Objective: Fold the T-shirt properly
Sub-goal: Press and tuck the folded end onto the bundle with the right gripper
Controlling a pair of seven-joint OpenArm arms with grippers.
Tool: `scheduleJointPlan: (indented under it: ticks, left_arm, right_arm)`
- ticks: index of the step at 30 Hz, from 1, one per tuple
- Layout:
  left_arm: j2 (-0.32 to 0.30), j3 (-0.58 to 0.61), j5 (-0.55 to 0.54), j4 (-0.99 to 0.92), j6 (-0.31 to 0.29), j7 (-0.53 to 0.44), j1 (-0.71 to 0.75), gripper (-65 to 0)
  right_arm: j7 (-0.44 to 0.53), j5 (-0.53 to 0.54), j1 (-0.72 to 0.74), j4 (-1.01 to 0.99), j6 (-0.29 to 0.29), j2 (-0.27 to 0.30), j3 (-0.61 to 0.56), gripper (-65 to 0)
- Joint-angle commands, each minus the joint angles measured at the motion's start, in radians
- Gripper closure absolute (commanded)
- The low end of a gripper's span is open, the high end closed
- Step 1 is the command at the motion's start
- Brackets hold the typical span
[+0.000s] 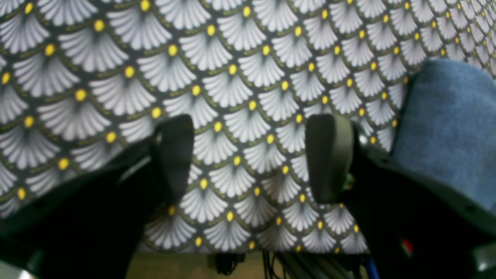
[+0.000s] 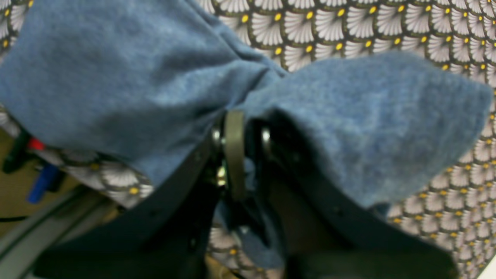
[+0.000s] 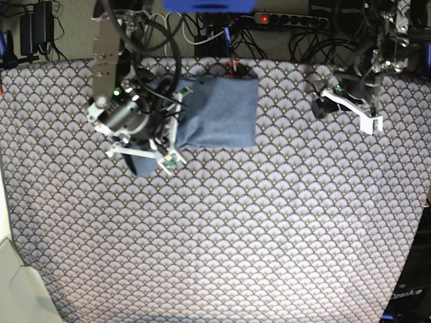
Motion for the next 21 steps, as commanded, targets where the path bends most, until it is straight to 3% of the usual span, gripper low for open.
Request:
scheduleJointPlan:
  ticks: [1,5,8,17,21]
  left_arm:
    - [-0.011,-0.008,-0.004,0.015,-0.006,-0.015,-0.006,-44.4]
    - [-0.011,-0.009,-0.004,0.014,-0.006,-0.015,-0.006,-44.4]
    - [-0.011,-0.009,-0.004,0.014,-0.006,-0.015,-0.008,-44.4]
    - [-0.011,-0.011,0.004,0.012,-0.006,-0.015,-0.009,-44.4]
    - [-0.011,-0.009,0.004,0.006,-0.006,-0.015,-0.031,-44.4]
  right_arm:
    - [0.013,0.009,0.011,0.019,-0.001,0.010,0.001,0.0]
    - [0.013,0.014,0.004,0.022,-0.001,0.081,0.002,0.0]
    - [0.013,0.014,0.002,0.037,-0.001,0.104,0.004,0.0]
    - [0.015,0.012,-0.033,0.059,-0.001,0.112,0.004,0.0]
    - [0.052,0.011,-0.039,0.060,-0.001,0.086,0.001,0.0]
